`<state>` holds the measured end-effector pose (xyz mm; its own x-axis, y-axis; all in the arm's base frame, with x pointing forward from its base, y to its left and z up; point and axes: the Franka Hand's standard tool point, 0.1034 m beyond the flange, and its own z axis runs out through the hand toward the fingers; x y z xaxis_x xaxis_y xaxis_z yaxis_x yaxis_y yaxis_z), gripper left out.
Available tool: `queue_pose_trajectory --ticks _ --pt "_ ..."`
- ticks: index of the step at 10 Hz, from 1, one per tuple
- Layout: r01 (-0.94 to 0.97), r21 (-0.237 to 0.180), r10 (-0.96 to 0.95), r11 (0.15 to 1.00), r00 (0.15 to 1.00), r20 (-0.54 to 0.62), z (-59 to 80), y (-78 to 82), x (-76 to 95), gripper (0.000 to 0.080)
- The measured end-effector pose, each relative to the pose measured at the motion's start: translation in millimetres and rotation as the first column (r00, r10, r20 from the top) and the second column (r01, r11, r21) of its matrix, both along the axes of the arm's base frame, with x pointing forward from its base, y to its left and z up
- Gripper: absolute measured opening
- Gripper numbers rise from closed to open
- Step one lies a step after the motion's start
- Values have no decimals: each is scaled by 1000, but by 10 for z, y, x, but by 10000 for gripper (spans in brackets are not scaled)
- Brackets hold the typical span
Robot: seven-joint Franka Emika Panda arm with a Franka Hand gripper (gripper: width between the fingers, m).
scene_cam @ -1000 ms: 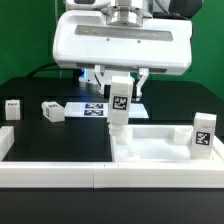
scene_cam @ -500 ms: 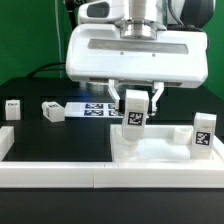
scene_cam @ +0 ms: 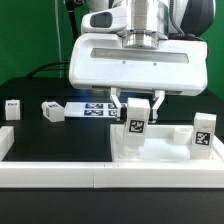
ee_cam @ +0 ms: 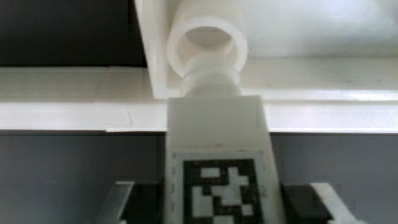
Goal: Assemble square table
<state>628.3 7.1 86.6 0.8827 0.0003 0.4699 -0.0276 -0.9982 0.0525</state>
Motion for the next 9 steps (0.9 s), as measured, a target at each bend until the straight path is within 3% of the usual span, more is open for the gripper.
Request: queue_pose_trajectory --ticks 9 --pt "-3 -4 3 1000 1000 -4 -13 -3 -110 287"
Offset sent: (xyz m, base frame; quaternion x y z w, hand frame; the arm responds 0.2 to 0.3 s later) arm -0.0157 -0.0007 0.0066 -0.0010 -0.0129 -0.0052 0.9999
